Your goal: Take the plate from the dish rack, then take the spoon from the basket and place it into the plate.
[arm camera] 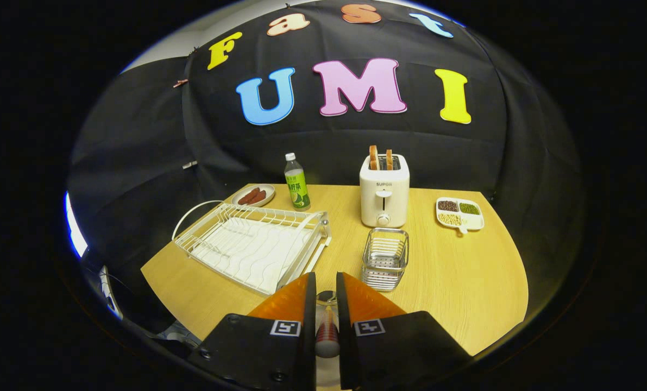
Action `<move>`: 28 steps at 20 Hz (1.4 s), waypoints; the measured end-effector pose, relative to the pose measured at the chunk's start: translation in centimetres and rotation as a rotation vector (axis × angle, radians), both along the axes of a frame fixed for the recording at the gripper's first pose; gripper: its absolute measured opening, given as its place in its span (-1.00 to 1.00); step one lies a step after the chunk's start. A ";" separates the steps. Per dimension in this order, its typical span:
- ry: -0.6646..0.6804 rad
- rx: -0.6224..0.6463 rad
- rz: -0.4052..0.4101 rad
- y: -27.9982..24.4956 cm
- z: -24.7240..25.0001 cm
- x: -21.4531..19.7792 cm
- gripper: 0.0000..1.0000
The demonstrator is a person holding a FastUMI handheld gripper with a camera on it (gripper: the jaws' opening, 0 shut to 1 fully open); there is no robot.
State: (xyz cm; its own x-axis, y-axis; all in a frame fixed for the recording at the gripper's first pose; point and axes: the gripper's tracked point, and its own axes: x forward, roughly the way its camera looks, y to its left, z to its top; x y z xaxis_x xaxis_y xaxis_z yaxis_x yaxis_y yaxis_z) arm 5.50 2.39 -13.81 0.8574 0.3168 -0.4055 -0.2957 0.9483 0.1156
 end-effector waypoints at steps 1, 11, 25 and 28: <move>0.008 -0.005 -0.004 0.2 -0.7 -0.3 -0.59; 0.097 -0.034 0.003 2.1 -6.5 -1.5 -0.58; 0.115 -0.039 -0.030 1.6 -6.0 -3.0 0.63; 0.045 -0.006 -0.100 0.4 -2.5 -2.5 0.99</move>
